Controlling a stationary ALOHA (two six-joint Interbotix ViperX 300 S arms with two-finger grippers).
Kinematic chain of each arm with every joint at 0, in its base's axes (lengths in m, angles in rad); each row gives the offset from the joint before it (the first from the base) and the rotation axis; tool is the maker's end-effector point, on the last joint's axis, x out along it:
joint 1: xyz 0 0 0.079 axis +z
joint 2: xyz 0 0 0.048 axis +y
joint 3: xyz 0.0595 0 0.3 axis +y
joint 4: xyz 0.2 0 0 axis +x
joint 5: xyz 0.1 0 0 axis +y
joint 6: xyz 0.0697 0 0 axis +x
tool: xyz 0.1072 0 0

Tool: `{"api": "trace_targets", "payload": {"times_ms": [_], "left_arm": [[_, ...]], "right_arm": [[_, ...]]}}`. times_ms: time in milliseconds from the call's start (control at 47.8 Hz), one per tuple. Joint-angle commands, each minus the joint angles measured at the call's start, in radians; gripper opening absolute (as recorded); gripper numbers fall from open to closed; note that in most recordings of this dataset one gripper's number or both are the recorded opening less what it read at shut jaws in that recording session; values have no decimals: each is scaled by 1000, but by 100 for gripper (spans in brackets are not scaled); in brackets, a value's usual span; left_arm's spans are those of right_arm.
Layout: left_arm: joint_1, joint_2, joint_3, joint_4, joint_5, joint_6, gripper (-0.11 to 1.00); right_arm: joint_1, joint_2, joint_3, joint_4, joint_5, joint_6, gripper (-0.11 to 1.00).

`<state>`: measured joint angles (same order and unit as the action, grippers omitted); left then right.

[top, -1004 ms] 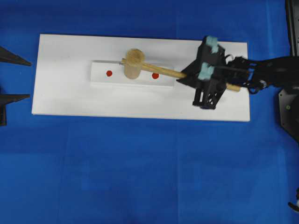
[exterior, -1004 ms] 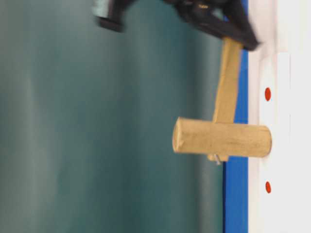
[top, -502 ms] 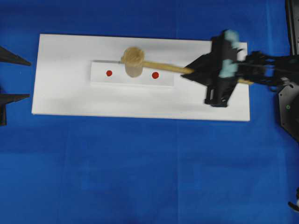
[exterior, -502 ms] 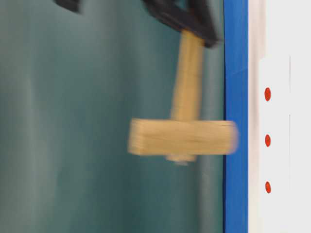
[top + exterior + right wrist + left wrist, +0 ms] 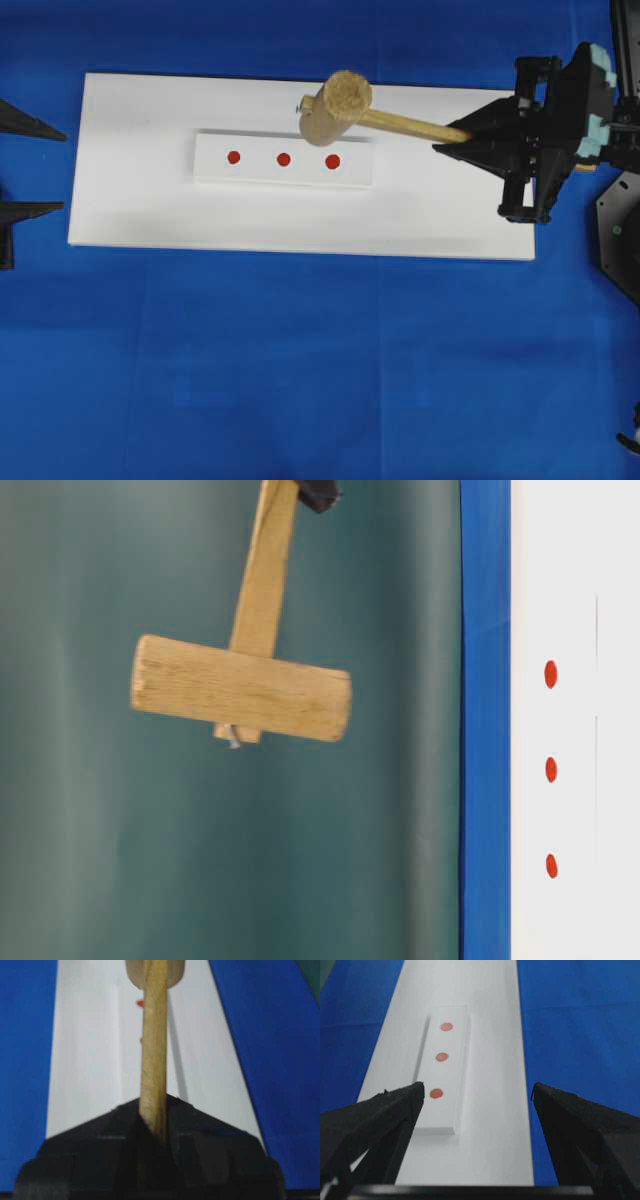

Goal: Hit the mark with a hammer.
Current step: 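Raise the mallet and strike the red dots again with the right gripper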

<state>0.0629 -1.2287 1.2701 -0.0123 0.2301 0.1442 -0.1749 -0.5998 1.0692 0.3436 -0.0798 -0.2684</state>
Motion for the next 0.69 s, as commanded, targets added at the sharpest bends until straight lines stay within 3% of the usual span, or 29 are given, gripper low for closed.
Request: {"api": "trace_targets", "payload": {"times_ms": [0,105,230,314,502,669], "left_arm": [[0,5,-11,-3,-5,-2,87],[0,5,-11,-2,-5,-2,87],[0,5,-11,-2,-6,-2,87],[0,5,-11,-2,-6,-2,87],[0,5,-11,-2,-6,-2,87],[0,5,-12,-2,-6,-2,87]], "right_arm": [[-2,26,-3,2,-3,2,1],[-2,135,40,18,-23,14,1],[3,296,64,84,-57,35,1],[11,350,55,97,-55,38,1],[11,301,41,92,-61,25,1],[11,172,6,72,-55,9,1]]}}
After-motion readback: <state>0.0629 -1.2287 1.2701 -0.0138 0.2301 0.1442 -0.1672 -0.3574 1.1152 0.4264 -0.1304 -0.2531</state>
